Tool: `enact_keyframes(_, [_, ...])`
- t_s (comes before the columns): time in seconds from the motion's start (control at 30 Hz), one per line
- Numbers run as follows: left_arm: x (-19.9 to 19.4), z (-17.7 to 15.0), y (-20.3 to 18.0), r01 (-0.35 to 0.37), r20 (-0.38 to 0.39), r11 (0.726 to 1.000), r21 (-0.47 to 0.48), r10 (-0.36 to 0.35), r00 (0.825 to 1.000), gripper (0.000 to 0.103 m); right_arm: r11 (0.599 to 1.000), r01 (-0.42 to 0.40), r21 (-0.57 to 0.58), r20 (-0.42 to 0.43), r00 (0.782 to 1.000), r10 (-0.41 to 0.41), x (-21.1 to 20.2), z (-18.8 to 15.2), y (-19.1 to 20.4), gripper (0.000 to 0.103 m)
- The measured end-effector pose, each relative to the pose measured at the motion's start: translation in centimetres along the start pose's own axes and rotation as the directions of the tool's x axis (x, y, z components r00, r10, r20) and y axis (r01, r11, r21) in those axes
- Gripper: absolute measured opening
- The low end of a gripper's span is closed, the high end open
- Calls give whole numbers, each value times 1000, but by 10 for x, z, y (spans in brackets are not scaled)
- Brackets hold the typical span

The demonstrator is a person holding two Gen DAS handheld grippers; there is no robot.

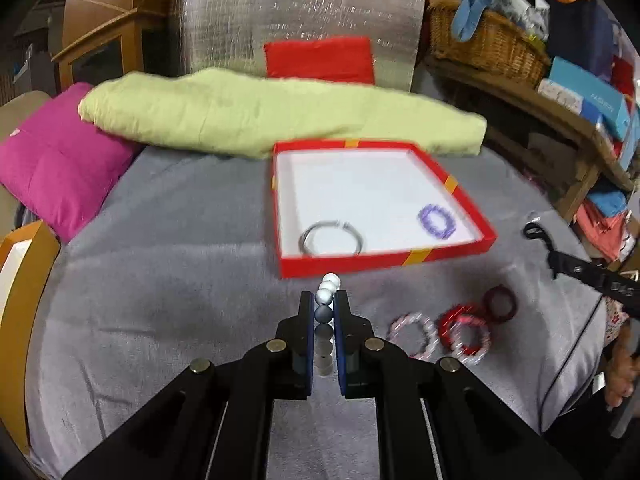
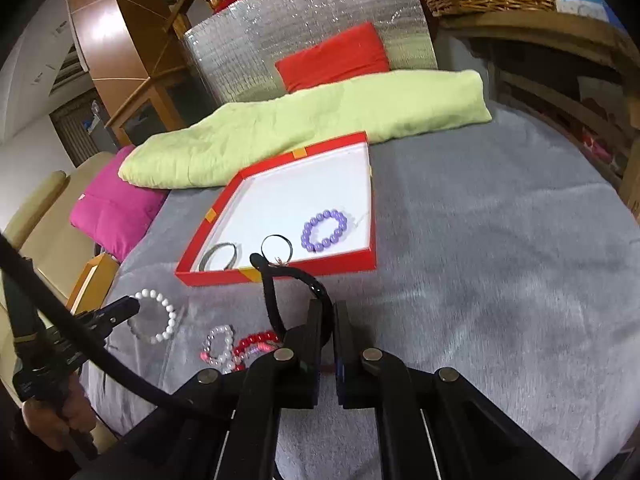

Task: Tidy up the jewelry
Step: 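Lower the white bracelet into the box while the right tool releases the hair tie there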

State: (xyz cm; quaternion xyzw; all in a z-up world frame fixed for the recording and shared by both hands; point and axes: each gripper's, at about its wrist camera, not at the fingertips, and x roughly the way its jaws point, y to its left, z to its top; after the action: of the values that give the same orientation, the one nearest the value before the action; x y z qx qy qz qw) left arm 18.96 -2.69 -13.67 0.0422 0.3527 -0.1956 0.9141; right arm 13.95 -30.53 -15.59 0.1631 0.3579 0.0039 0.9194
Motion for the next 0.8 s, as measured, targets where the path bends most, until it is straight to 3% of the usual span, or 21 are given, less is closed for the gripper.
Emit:
enact_keyframes(0.23, [-4, 35, -13, 18, 41, 1000, 5, -18, 999, 10, 1000, -7, 10, 33, 999, 7, 15, 31, 11, 5])
enact_keyframes(0.4, [10, 82, -21, 25, 70, 999, 28, -27, 997, 10, 1000, -3, 0, 21, 1000, 3, 55, 70, 31, 5])
enact_keyframes(0.53, [32, 107, -18, 53, 82, 999, -2, -53, 995, 10, 997, -38, 66, -20, 999, 39, 96, 94, 34, 5])
enact_keyframes(0.8, [103, 124, -15, 90, 7, 993, -71, -89, 996, 10, 986, -46, 162, -90, 994, 61, 159, 116, 31, 5])
